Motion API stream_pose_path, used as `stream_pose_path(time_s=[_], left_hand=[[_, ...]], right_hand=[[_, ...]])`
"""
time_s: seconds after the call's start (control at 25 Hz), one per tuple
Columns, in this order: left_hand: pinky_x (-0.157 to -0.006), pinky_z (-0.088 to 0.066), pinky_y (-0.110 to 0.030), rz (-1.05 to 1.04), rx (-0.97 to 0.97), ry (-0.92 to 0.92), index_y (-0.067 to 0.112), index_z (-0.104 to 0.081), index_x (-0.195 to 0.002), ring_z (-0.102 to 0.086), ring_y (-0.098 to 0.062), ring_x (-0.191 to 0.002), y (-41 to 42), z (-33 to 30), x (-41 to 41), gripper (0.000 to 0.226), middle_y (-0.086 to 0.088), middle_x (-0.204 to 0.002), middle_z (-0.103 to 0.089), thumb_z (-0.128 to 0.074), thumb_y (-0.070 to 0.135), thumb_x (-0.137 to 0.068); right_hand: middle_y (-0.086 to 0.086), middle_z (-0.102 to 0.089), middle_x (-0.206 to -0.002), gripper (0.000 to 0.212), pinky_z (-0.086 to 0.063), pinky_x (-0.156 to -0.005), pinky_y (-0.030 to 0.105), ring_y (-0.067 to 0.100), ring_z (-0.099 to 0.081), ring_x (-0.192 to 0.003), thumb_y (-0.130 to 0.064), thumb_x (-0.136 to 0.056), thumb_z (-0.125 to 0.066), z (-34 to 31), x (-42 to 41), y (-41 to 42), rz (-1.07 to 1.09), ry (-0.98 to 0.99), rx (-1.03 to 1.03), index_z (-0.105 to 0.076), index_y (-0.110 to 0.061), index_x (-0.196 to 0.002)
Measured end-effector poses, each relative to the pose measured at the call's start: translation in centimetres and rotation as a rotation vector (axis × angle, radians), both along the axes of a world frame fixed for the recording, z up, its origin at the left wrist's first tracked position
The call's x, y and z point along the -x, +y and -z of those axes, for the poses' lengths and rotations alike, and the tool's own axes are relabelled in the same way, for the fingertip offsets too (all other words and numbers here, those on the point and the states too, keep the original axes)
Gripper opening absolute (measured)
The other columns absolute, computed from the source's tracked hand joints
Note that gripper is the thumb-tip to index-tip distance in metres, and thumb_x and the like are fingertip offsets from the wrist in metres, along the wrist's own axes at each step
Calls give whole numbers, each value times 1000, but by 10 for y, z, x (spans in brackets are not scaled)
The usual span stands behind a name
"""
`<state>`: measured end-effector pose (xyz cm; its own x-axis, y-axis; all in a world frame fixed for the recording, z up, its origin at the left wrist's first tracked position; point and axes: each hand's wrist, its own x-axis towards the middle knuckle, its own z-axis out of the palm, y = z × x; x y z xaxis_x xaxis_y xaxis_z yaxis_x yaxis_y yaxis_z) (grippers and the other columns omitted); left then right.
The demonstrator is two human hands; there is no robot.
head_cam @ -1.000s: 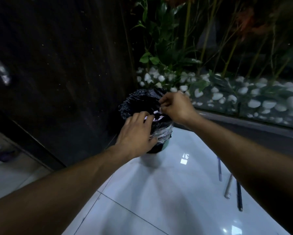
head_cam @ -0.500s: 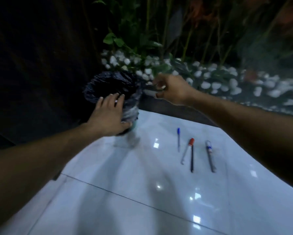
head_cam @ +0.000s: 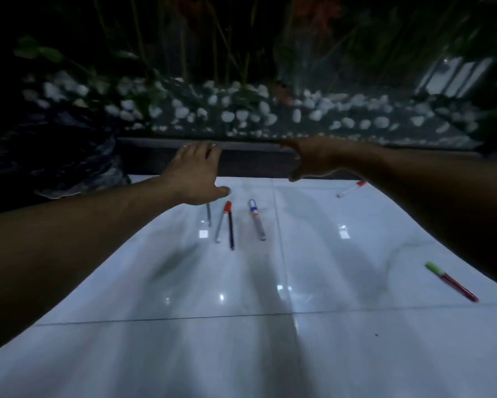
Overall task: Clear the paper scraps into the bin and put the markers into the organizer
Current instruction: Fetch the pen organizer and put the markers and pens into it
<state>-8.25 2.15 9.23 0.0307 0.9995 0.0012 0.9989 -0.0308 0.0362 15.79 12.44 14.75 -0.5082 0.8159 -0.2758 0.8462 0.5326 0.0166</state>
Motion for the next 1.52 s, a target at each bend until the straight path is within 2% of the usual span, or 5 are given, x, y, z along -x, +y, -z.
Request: stream_pose_path(time_s=[0.52, 0.88, 1.12, 1.28, 1.52], left_hand=[[-120, -18, -45, 230, 175, -40, 15, -16, -154, -20, -34, -147, 89, 36, -163, 98, -13, -160, -18, -57, 67, -82], [-116, -26, -42, -29, 269, -292, 18, -16, -155, -25, -36, -144, 106, 69, -171, 95, -13, -158, -21, -60, 64, -84], [-118, -24, -44, -139, 346, -253, 17, -15, -156, -22, -33, -147, 84, 88, -142, 92, -11, -163, -16, -53, 65, -87], [-121, -20, -44, -117, 396, -191, 19, -16, -156, -18, -31, -149, 65, 39, -133, 85, -9, -165, -14, -44, 66, -92], [-124, -10, -44, -81, 406, -216, 21, -12, -158, -12, -28, -152, 39, -140, -130, 83, -6, -166, -8, -37, 67, -94]], right_hand=[[9, -58, -137, 65, -41, -89, 30, 29, -55, -122, -38, -85, -74, 37, -198, -3, 404, 44, 97, -48, -20, -141], [11, -46, -145, 71, -45, -103, 46, 32, -51, -128, -53, -86, -66, 97, -156, 22, 438, 259, -18, -43, -20, -144], [12, -40, -154, 73, -38, -111, 50, 34, -46, -136, -60, -91, -54, 153, -110, -31, 544, 333, -8, -38, -18, -148], [10, -35, -158, 72, -31, -116, 54, 34, -39, -142, -62, -93, -48, 108, -87, -38, 543, 282, 15, -36, -19, -149], [10, -34, -159, 73, -29, -117, 52, 32, -35, -144, -64, -94, -44, -78, -71, -42, 428, 253, -7, -32, -21, -151]])
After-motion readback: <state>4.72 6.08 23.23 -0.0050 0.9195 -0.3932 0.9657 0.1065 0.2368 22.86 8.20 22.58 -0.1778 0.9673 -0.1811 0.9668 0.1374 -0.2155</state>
